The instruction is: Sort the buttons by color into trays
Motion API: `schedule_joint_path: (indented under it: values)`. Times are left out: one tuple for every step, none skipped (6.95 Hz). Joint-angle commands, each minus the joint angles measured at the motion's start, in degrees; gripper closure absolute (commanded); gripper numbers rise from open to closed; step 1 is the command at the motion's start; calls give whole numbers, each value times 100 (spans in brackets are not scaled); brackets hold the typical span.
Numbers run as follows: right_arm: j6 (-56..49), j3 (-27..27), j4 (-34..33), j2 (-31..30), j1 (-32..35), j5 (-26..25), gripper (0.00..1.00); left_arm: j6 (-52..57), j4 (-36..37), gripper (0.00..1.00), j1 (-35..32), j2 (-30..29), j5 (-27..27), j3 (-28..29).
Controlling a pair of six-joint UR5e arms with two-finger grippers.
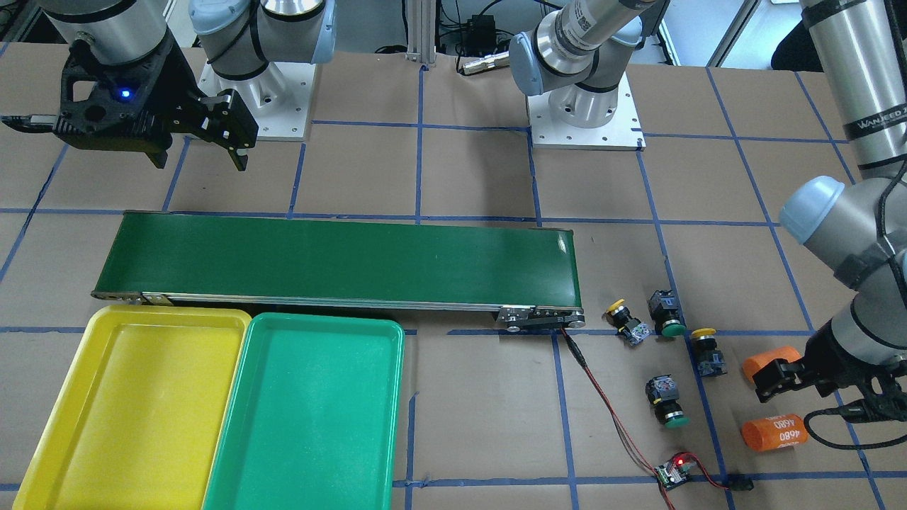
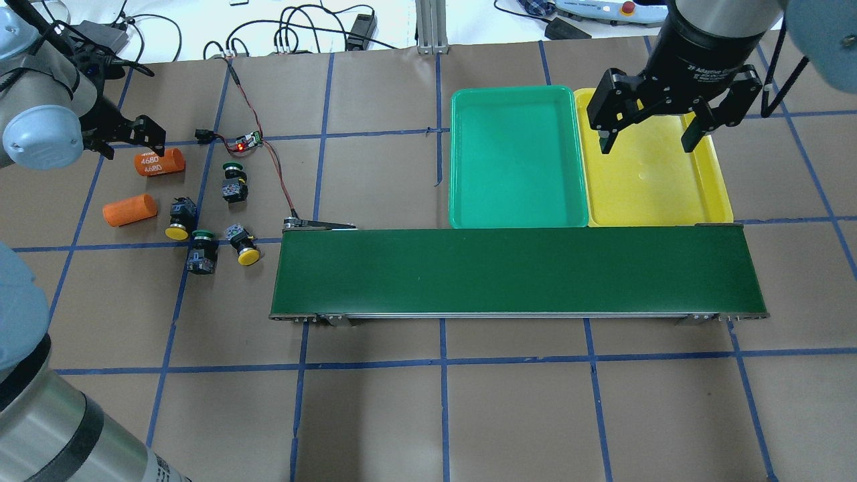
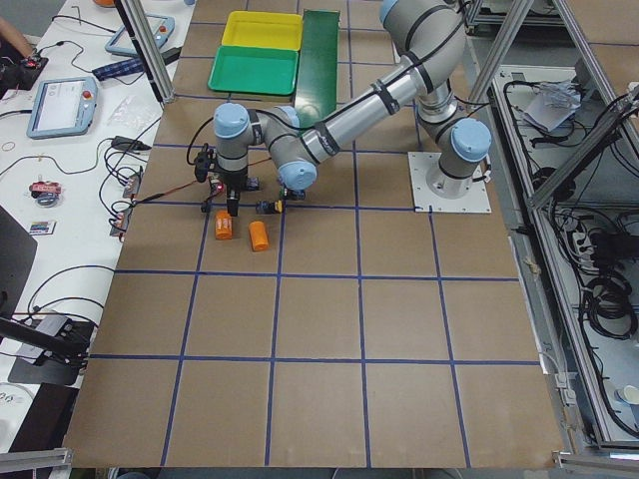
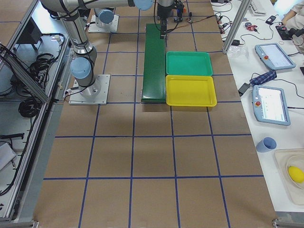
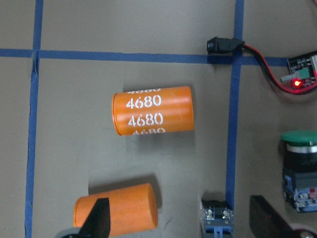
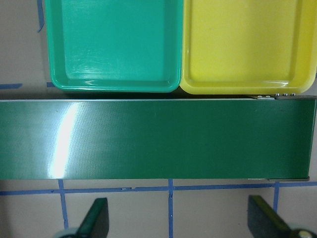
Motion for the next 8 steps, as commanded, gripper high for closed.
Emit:
schedule_joint_path:
  values:
    - [8,9,3,9,0,9,0,66,53,0,-6,-414,-13,271]
    - [9,0,3,0,0,9,0,188,45,0,-6,-572,-13,402]
    - [9,0,3,9,0,9,0,311,-8,0,-6,-678,-13,525]
    - [9,0,3,0,0,9,0,312,-17,0,-6,-749,-39,570]
    - [9,9,3,9,0,18,0,321,-17,0,3,-793,-188,579]
    - [9,9,3,9,0,18,0,364,-17,0,3,-811,-180,579]
    - [9,9,3,9,0,18,0,365,-17,0,3,-828,-163,597]
    - [9,17,3,9,0,18,0,373,-26,0,3,-837,-128,692]
